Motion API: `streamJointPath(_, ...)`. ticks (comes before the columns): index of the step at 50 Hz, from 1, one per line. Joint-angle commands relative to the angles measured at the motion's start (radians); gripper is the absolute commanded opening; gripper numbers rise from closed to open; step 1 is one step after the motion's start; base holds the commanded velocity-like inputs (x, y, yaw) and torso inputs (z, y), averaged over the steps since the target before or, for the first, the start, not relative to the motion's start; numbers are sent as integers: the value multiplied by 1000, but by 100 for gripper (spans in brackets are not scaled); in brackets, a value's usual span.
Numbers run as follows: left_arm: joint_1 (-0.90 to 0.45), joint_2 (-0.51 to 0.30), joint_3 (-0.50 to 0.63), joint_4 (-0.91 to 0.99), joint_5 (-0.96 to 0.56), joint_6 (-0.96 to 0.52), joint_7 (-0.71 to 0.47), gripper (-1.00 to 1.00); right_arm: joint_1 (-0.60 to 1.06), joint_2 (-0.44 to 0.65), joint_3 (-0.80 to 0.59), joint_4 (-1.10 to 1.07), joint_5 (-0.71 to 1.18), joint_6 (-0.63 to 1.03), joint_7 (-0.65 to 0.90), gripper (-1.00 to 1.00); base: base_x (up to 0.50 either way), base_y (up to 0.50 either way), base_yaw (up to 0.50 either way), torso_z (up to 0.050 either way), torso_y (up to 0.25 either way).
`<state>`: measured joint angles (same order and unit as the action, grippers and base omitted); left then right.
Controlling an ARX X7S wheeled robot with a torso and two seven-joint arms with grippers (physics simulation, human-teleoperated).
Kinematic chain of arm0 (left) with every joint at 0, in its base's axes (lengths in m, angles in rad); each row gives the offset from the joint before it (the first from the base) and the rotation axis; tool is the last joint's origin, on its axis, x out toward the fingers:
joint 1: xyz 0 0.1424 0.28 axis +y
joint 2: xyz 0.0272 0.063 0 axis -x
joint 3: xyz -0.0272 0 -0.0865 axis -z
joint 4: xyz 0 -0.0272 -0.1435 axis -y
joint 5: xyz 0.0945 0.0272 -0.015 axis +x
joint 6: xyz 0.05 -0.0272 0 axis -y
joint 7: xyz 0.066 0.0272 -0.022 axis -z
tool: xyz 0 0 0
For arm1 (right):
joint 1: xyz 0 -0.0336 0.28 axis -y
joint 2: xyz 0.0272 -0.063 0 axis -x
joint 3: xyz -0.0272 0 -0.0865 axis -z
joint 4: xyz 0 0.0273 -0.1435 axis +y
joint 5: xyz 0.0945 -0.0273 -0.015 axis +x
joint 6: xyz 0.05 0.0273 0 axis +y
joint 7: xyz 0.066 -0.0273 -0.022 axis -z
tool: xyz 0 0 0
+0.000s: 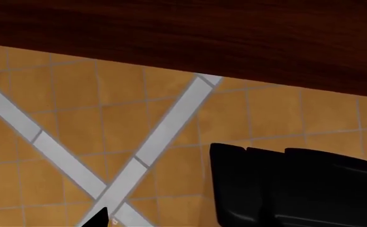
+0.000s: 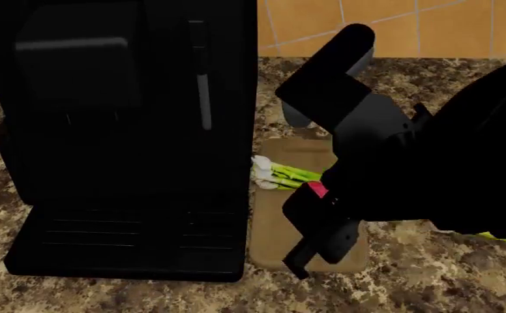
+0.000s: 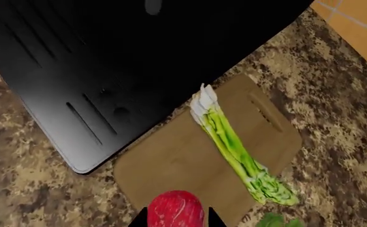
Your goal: Clear the non-vegetable object off the cutting board and place the vegetables onto it.
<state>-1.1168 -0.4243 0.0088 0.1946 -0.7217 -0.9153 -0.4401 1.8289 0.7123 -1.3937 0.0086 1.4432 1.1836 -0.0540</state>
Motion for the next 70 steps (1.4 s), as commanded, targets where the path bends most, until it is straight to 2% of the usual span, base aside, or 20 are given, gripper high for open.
streamJointPath(1, -7, -4, 3, -6, 1, 3, 0, 100, -68, -76, -29, 160, -178, -147, -138, -100, 0, 0, 0, 0, 0)
streamJointPath(15, 6, -8, 7, -16, 9, 20, 4, 100, -121, -156, -56, 306, -249, -235, -232, -100, 0, 0, 0, 0, 0)
streamJointPath(39, -3, -14, 6, -20, 3, 21, 1, 100, -171, -178, -61, 354, -253, -260, -250, -100, 0, 0, 0, 0, 0)
streamJointPath(40, -3, -13, 6, -20, 3, 21, 0, 100, -166, -176, -59, 351, -251, -256, -246, 100, 0, 0, 0, 0, 0)
streamJointPath(50, -1, -15, 9, -9, -3, 16, -3, 100, -118, -112, -46, 207, -207, -179, -171, 100, 0, 0, 0, 0, 0)
streamJointPath(58, -5, -15, 7, -3, -10, 10, -8, 100, -36, -17, 22, -3, -52, -46, 9, 100, 0, 0, 0, 0, 0)
streamJointPath(62, -10, -17, -1, 13, -25, -6, -16, 100, -4, 30, 71, -112, 71, 3, 152, 100, 0, 0, 0, 0, 0)
streamJointPath(70, -13, -17, -1, 18, -29, -10, -21, 100, 42, 72, 110, -181, 176, 34, 264, 100, 0, 0, 0, 0, 0)
